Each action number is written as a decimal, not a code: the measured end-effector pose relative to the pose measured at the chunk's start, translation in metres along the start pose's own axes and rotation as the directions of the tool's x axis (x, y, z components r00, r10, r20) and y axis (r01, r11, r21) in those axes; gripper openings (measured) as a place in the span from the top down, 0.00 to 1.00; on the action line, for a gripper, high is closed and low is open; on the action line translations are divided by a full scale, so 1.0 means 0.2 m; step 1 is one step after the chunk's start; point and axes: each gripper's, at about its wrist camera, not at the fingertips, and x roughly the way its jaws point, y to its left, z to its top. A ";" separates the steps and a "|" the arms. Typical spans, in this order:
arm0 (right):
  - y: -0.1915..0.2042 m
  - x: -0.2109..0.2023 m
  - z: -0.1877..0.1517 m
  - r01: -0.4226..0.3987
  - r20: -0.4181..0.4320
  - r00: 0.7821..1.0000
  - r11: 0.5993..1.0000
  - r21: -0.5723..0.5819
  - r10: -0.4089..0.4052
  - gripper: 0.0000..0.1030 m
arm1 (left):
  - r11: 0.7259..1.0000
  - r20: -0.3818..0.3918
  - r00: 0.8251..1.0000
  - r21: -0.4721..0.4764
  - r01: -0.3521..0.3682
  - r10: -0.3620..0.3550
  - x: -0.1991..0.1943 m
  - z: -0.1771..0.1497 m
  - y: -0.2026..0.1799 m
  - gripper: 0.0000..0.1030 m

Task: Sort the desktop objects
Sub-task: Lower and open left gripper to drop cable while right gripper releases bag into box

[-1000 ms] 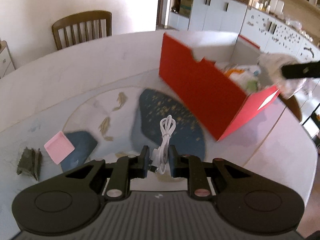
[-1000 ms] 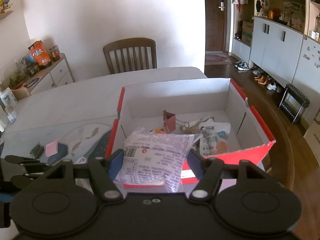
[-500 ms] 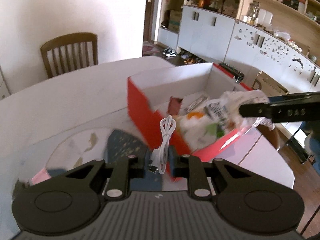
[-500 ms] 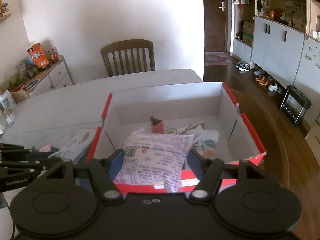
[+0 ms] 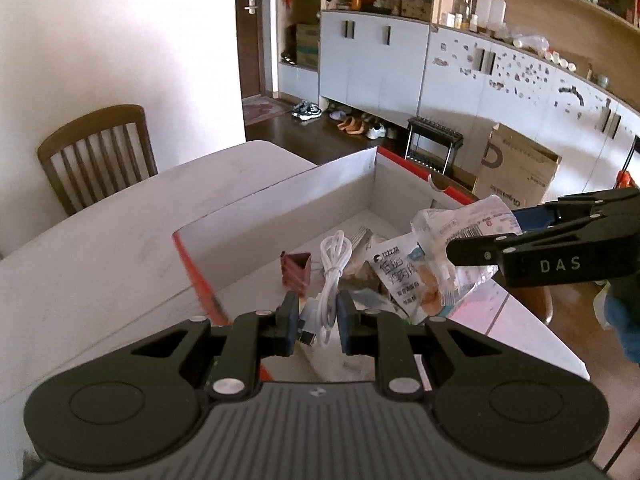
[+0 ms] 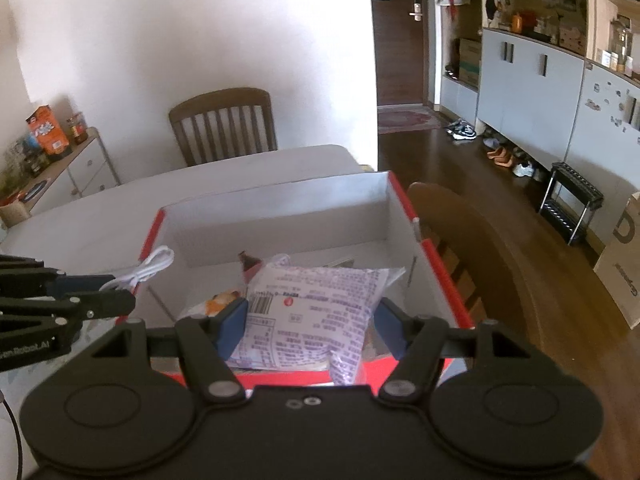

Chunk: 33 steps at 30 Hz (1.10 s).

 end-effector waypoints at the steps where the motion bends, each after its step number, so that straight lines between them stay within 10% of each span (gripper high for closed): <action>1: -0.02 0.01 0.01 0.000 -0.002 1.000 1.000 0.002 0.000 0.34 | 1.000 -0.008 1.000 0.005 0.003 -0.003 0.03 0.02 -0.01 0.82; 33: -0.03 0.40 0.03 -0.042 -0.107 0.993 0.999 -0.008 0.041 0.39 | 0.990 -0.270 0.963 0.130 0.046 -0.009 0.63 0.16 0.05 0.82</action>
